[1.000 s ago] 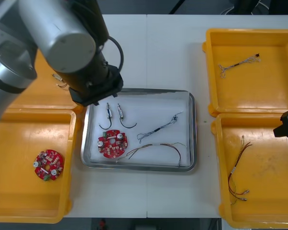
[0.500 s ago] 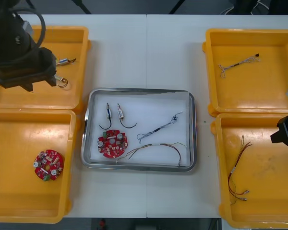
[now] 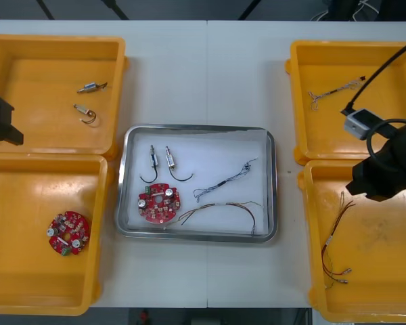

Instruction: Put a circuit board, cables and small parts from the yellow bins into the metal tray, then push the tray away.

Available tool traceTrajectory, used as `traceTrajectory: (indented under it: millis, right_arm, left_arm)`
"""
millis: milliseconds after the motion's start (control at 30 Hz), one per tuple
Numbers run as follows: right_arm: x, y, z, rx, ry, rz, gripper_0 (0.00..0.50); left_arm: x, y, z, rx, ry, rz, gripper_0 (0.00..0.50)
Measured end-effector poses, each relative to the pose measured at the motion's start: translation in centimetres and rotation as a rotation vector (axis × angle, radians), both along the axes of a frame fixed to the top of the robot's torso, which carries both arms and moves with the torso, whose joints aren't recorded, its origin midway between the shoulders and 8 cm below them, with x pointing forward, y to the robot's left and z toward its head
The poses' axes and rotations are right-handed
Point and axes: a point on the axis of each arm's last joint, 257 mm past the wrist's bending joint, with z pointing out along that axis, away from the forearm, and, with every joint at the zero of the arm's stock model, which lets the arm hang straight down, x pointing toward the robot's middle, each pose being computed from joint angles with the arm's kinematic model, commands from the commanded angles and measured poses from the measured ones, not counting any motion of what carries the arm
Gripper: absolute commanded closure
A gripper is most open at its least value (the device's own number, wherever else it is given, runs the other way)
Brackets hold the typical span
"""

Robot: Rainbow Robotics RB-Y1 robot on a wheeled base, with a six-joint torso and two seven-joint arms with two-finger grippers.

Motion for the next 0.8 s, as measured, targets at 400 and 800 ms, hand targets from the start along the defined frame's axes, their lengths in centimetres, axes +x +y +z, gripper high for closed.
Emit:
traceTrajectory:
  millis: [400,800]
  right_arm:
    - [0.3,8.3,0.2,-0.162,-0.002,0.373,0.0]
    - [-1.3,17.8,-1.9,-0.18,-0.044,0.652,0.0]
  left_arm:
    - [-2.0,1.9,-4.5,0.067,-0.061,-0.112,0.0]
    - [-2.6,2.5,-5.9,0.068,-0.048,-0.096,0.0]
